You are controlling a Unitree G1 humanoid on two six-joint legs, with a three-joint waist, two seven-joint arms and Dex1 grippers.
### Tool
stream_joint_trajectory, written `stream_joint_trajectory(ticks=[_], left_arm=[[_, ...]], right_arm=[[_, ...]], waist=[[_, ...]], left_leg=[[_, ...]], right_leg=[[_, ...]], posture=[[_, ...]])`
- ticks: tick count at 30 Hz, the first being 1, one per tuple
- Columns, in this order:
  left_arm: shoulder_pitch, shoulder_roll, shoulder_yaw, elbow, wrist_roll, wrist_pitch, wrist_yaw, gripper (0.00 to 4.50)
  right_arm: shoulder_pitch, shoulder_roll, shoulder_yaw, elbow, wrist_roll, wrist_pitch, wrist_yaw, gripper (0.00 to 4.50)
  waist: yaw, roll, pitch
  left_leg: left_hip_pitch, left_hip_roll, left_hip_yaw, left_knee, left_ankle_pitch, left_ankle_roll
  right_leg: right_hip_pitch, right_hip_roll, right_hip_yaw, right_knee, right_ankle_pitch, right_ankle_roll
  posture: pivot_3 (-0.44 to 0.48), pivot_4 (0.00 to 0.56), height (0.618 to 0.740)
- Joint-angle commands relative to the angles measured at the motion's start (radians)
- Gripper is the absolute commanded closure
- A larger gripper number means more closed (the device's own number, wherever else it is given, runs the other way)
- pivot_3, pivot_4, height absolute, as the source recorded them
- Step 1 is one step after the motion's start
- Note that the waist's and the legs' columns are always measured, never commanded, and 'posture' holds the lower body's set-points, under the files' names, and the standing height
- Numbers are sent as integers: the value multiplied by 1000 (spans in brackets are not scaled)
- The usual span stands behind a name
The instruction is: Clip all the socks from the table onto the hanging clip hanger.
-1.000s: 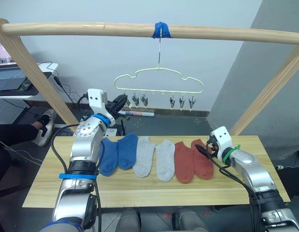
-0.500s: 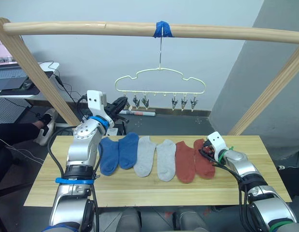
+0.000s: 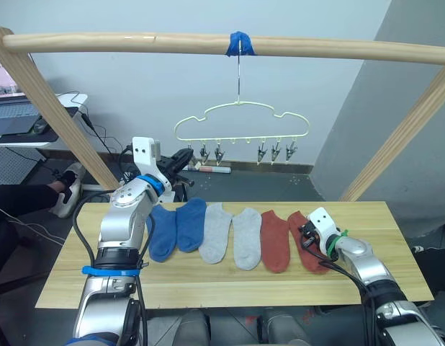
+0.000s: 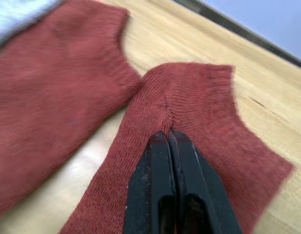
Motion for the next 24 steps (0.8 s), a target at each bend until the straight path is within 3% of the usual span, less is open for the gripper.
stream_joint_trajectory(ticks=[1, 6, 9, 20, 24], left_arm=[[5, 10, 11, -34, -18, 30, -8, 4500], [11, 22, 17, -33, -16, 30, -15, 4500], [7, 23, 17, -30, -15, 31, -17, 4500], [18, 26, 14, -41, -13, 33, -24, 4500], [20, 26, 9, -46, -13, 39, -30, 4500]], right_arm=[[48, -23, -29, -206, 41, 81, 25, 4469], [114, -68, -12, -369, 40, 184, 52, 4469], [93, -76, -19, -336, 34, 195, 41, 3932], [-39, -42, -49, -103, 47, 183, -11, 27], [-119, -5, -74, 42, 75, 228, -2, 27]], waist=[[1, 0, 0], [2, 0, 0], [1, 0, 0], [0, 0, 0], [1, 0, 0]], left_leg=[[0, 0, 0, 0, 0, 0], [0, 0, 0, 0, 0, 0], [0, 0, 1, 0, 0, 0], [0, 0, 1, 1, 0, 0], [0, 0, 2, 1, 0, 0]], right_leg=[[0, 0, 0, 0, 0, 0], [0, 0, 0, 0, -1, 1], [0, 0, 0, 0, -1, 2], [0, 0, 2, 0, 0, 0], [0, 0, 2, 0, 1, 0]], posture=[[55, 145, 740], [47, 141, 740], [47, 141, 740], [52, 132, 740], [53, 131, 740]])
